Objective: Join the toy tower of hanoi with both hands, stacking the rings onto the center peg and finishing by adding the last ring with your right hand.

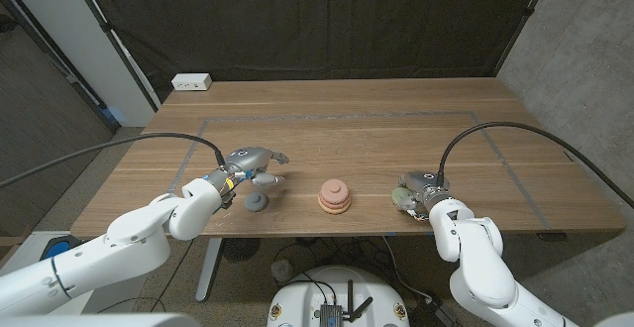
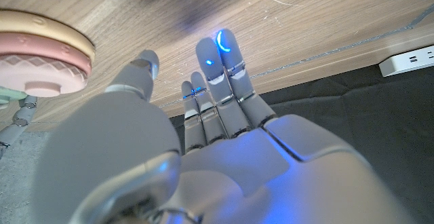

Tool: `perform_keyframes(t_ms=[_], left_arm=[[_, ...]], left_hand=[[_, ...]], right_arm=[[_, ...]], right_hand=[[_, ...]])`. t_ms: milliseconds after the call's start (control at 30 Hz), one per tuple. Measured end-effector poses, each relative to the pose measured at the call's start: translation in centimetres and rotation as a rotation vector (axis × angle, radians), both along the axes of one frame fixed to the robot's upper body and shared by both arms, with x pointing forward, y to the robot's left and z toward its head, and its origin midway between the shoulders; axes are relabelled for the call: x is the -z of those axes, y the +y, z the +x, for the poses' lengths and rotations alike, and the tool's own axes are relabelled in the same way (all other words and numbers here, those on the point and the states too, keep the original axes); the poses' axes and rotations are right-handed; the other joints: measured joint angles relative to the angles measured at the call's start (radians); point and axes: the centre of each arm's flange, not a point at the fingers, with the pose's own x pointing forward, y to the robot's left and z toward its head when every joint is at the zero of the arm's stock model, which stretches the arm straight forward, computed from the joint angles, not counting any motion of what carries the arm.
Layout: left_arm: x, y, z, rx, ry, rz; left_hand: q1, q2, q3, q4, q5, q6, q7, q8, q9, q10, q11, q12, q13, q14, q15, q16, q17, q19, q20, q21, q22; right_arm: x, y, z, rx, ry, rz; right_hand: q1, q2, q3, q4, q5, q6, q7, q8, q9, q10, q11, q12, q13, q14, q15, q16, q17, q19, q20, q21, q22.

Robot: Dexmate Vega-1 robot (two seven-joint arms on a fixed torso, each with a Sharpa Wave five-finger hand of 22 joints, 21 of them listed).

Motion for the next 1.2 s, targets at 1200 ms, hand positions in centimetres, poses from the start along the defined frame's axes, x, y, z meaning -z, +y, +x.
perform_keyframes(t_ms=[1200], left_arm=[[-0.1, 0.1, -0.2, 0.007, -0.006, -0.004]], left_hand=[[0.000, 0.000, 0.010, 0.001, 0.008, 0.009, -0.002, -0.008, 0.005, 0.004, 0.000, 0.000, 0.005, 0.000, 0.000, -0.003, 0.000, 0.000, 0.000, 0.000, 0.000]], right_arm=[[-2.9, 0.4, -2.5, -0.050, -0.073, 0.033]], right_hand=[[0.000, 0.000, 0.011, -0.011, 0.028, 0.041, 0.005, 0.007, -0.007, 0.032, 0.018, -0.012, 0.000, 0.035, -0.010, 0.038, 0.022, 0.025, -0.011, 0.023, 0.004]])
